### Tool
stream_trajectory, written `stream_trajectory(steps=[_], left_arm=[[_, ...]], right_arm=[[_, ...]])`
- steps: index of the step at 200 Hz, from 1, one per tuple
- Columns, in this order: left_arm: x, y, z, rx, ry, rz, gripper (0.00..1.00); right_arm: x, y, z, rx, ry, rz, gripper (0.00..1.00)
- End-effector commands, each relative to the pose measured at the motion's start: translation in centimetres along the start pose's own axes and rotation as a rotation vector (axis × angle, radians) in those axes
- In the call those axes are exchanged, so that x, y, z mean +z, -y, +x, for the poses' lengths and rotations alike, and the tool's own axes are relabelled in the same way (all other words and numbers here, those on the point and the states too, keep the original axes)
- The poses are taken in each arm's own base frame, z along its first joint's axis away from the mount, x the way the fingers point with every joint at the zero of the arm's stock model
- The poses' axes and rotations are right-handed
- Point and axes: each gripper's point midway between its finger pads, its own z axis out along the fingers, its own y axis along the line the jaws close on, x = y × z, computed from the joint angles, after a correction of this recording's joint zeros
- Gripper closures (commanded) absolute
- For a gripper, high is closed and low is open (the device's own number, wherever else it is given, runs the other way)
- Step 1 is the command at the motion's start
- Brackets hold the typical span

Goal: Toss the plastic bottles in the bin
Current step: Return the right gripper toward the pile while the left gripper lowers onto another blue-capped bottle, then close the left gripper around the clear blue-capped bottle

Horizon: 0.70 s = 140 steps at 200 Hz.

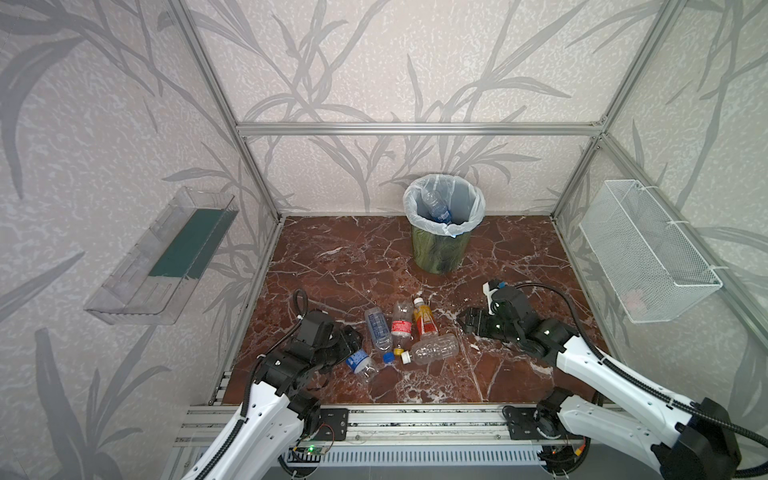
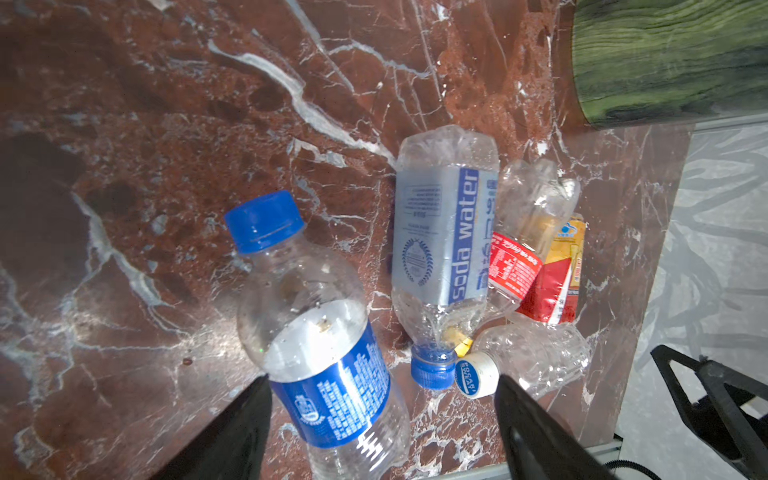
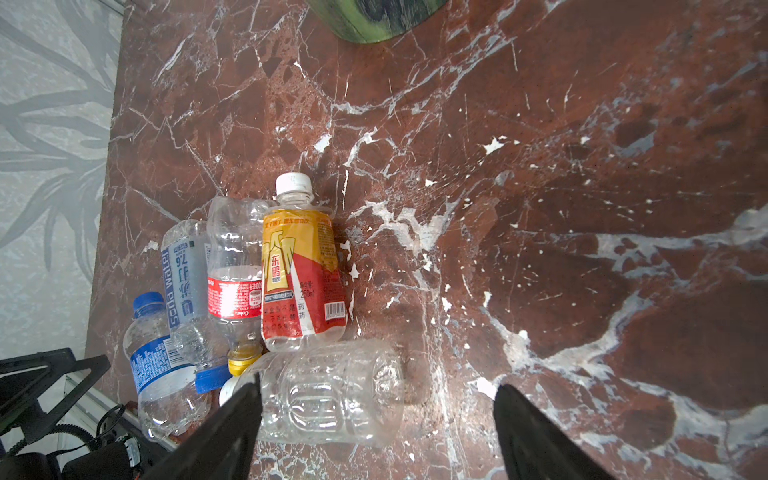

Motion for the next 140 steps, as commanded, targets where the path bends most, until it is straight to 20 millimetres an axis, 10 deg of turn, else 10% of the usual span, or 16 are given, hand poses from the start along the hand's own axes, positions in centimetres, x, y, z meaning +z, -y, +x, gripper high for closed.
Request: stream_trajectory(steps=[1,140], left_arm=[[0.2,-1.9,0.1,-0.083,0.018,-0.098,0.18],[4.1,-2.6,2.9,-0.162,-0.052,-0.162,0.21]], right_arm=[[-0.2,0.3,0.1,0.002,0.013,0.009,0.13],[0.4,0.5,0.3,0.000,0.005,0.014,0.13]])
